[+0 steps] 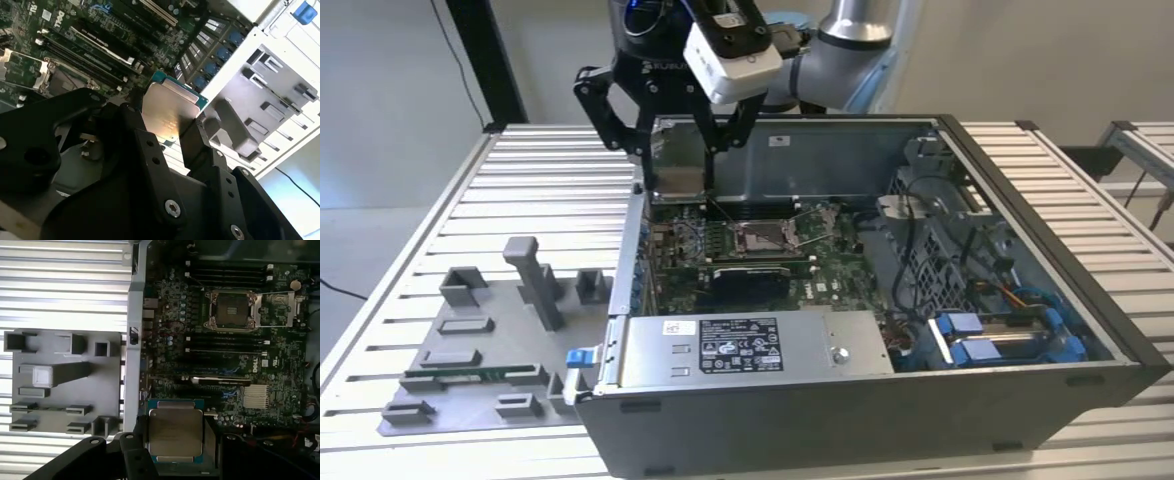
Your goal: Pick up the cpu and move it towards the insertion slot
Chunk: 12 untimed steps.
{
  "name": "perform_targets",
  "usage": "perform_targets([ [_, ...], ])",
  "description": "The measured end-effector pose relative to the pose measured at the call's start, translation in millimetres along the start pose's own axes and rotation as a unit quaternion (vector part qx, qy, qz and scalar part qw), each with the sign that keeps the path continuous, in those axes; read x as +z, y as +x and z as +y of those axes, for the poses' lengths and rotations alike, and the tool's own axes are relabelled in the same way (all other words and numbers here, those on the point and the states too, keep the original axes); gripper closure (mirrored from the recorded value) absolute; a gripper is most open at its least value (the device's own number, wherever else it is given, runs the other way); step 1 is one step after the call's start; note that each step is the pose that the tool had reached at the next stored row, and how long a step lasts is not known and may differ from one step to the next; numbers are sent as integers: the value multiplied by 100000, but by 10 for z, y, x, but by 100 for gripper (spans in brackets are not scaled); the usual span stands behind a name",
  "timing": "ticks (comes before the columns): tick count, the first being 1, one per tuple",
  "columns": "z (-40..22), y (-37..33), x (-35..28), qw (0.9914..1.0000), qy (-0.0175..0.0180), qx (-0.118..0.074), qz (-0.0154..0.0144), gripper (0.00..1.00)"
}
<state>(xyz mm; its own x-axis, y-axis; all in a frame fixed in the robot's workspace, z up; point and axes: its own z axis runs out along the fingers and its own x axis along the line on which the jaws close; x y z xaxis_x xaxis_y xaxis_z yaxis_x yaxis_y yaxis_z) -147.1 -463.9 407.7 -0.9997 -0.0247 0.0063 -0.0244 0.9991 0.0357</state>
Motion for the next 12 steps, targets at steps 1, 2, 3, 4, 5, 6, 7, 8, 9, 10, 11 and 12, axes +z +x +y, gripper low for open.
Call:
perform_targets([
  [1,0,-34,0,100000,1,4,0,100],
  [2,0,-71,0,100000,-1,4,0,100],
  [3,-1,-112,0,100000,-3,6,-2,100],
  [4,-1,-150,-1,100000,0,0,1,100],
  [5,-1,-190,-1,100000,-2,3,-1,100],
  [6,-1,-232,-1,100000,-3,4,-3,100],
  [7,-2,-278,-2,100000,0,6,0,100],
  [8,-3,-323,-2,100000,-2,3,3,100],
  [9,-3,-365,-3,100000,4,4,5,100],
  [10,-3,-402,-3,100000,1,3,6,100],
  [11,-2,-438,-3,100000,0,7,3,100],
  [12,-2,-477,-3,100000,-3,4,1,100],
])
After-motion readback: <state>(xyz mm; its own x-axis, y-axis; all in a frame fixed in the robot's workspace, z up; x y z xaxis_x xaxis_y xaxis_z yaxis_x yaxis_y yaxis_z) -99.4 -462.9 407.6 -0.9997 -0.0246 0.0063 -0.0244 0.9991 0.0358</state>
